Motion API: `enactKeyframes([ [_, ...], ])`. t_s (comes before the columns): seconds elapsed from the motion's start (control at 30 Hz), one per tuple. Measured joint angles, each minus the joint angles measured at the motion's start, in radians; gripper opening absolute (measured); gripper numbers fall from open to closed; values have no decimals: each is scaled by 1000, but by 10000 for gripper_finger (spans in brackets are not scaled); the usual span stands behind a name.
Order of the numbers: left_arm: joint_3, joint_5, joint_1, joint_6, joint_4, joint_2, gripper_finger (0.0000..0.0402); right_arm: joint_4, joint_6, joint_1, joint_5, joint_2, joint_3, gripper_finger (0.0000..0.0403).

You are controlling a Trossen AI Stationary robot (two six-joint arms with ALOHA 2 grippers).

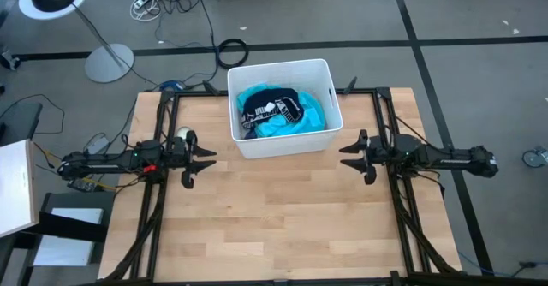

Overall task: Sort clothes
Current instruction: Return to Home Position

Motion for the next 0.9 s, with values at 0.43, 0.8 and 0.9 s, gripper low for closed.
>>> enactKeyframes([
  [0.43,0,0,0,0,-2,0,137,27,-37,3,46,61,-10,197],
  [0.8,0,0,0,0,-2,0,137,41,5,77,114,29,-11,197],
  [0.9,0,0,0,0,-2,0,137,50,13,130,173,30,-11,197],
])
